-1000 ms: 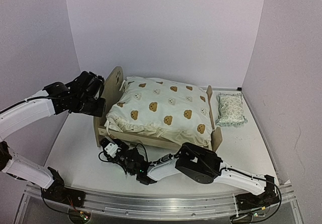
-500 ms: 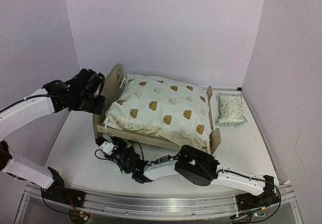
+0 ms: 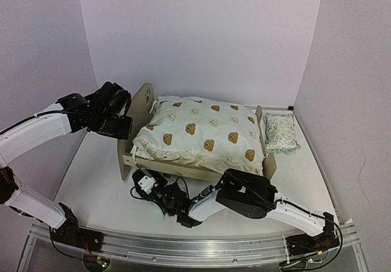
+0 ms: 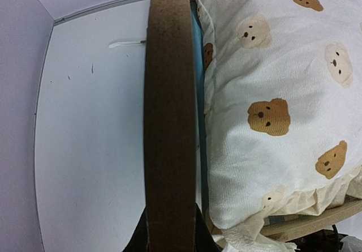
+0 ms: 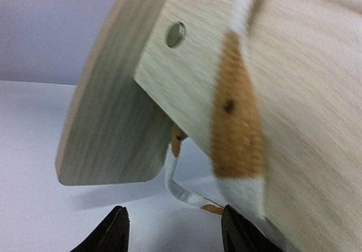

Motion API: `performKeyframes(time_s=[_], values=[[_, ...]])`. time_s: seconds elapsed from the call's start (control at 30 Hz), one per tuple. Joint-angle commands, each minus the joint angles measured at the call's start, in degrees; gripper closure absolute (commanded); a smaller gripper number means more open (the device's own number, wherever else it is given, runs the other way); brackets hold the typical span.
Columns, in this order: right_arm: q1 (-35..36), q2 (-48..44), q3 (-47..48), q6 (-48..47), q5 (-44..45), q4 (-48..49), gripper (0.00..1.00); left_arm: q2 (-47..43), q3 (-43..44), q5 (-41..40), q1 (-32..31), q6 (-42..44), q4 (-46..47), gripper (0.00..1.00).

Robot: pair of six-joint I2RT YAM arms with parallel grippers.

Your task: Set up the pet bed

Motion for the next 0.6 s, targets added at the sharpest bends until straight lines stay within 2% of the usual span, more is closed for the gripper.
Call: performKeyframes(time_s=[0.0, 0.17, 0.3, 0.57], values=[[-1.68, -5.68, -4.54, 2.86, 1.98, 1.17, 0.46, -2.18, 7.45, 1.08, -0.79, -0.44, 3.74, 1.00], [-1.75, -2.98, 0.32, -1.33, -0.30, 1.26, 0.54, -2.29, 7.82, 1.83, -0.79, -0.68, 3.75, 1.00], [-1.68, -0.78, 2.72, -0.58, -5.80, 1.26, 0.53, -2.18, 8.45, 1.65, -0.79, -0.53, 3.13, 1.00], [-2.82, 0.49, 5.30, 2.08, -11.03, 1.17, 0.51, -2.21, 8.67, 2.20, -0.80, -0.61, 2.82, 1.00]])
